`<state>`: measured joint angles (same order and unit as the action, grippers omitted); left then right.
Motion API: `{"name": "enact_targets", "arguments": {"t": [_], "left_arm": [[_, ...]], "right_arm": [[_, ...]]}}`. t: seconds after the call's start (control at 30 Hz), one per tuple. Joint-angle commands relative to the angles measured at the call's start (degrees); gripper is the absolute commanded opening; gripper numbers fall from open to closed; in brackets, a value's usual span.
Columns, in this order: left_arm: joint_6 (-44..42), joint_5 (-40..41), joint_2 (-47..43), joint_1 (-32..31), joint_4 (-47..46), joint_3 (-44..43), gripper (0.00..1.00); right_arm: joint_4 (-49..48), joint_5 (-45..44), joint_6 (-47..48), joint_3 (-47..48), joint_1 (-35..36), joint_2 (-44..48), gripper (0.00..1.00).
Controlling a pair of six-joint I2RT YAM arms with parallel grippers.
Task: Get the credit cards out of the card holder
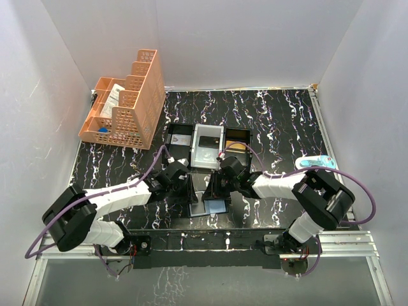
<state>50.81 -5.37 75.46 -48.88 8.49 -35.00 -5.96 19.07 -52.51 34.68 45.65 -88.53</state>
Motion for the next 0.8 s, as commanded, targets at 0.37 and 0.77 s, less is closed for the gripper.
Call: {"name": "enact_targets", "arguments": {"t": [0.37,0.77], "left_arm": [[1.0,3.2,-0.5,-2.0,2.8,-0.9,0.33],[3.2,5.1,0.0,-4.3,3.0,0.4,0.29]], "right_arm": [[4.8,1.8,3.2,2.3,0.5,-1.6,0.21],[3.8,1.6,3.0,1.4,0.6,-1.9,0.20]]}}
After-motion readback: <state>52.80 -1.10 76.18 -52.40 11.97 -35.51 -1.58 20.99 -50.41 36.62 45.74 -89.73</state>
